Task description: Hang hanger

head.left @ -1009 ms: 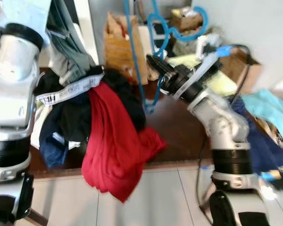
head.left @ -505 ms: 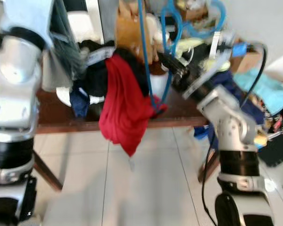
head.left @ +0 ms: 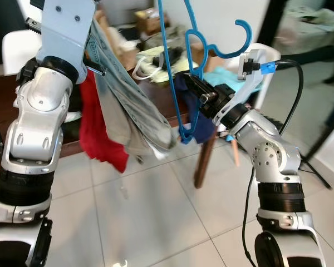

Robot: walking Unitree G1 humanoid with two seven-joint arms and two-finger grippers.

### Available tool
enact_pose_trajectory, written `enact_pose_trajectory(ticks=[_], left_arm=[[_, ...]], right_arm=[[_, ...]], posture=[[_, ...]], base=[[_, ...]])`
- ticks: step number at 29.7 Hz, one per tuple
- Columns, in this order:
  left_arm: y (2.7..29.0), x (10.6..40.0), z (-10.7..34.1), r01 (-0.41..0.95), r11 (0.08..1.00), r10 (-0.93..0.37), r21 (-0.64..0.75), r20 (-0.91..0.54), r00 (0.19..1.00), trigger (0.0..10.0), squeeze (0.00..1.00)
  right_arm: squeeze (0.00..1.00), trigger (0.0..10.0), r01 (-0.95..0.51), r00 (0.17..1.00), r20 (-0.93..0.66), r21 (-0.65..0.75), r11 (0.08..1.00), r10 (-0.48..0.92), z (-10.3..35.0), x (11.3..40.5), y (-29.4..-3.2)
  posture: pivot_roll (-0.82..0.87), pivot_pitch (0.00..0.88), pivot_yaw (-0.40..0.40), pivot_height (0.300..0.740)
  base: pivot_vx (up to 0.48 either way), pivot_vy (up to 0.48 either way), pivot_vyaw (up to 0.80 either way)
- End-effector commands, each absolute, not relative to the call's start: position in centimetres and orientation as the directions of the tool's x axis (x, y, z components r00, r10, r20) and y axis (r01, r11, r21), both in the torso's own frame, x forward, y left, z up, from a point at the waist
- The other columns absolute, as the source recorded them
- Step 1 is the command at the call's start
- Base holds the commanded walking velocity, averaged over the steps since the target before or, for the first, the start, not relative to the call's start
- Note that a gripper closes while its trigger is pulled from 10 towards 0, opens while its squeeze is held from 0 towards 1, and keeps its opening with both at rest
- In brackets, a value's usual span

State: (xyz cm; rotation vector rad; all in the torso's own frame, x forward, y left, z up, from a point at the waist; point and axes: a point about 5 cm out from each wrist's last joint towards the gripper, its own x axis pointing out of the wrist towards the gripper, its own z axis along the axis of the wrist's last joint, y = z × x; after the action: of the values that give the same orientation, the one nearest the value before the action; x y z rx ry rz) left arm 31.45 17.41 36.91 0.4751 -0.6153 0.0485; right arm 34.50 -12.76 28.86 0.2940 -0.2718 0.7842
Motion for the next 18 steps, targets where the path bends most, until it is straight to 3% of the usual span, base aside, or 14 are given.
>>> enact_pose_trajectory(ticks=[1, 12, 14, 15, 18], left_arm=[[18.0, 32.0, 35.8, -0.181, 0.882, -0.086, 0.435, 0.525, 0.847, 10.0, 0.00], [18.1, 32.7, 34.0, -0.123, 0.885, -0.109, 0.448, 0.457, 0.883, 10.0, 0.00], [18.4, 33.3, 32.9, -0.071, 0.896, -0.131, 0.438, 0.416, 0.900, 10.0, 0.00], [18.4, 33.3, 32.9, -0.071, 0.896, -0.131, 0.438, 0.416, 0.900, 10.0, 0.00], [19.8, 33.7, 33.2, -0.081, 0.901, -0.116, 0.426, 0.416, 0.902, 10.0, 0.00]], right_arm=[[0.00, 10.0, -0.753, 0.645, 0.309, 0.103, 0.650, 0.699, 28.4, 33.9, -13.0], [0.00, 10.0, -0.773, 0.616, 0.169, -0.062, 0.632, 0.770, 27.1, 32.7, -15.9], [0.00, 10.0, -0.799, 0.586, -0.012, -0.175, 0.575, 0.810, 25.7, 31.3, -18.2], [0.00, 10.0, -0.799, 0.586, -0.012, -0.175, 0.575, 0.810, 25.7, 31.3, -18.2], [0.00, 10.0, -0.849, 0.526, -0.223, -0.206, 0.487, 0.821, 24.1, 29.3, -19.6]], posture=[[0.00, 0.061, 0.022, 0.740], [-0.01, 0.067, 0.027, 0.740], [-0.02, 0.072, 0.032, 0.740], [-0.02, 0.072, 0.032, 0.740], [-0.02, 0.076, 0.033, 0.740]], base=[[0.000, 0.000, -0.80], [0.000, 0.000, -0.80], [0.000, 0.000, -0.80], [0.000, 0.000, -0.80], [0.000, 0.000, -0.80]])
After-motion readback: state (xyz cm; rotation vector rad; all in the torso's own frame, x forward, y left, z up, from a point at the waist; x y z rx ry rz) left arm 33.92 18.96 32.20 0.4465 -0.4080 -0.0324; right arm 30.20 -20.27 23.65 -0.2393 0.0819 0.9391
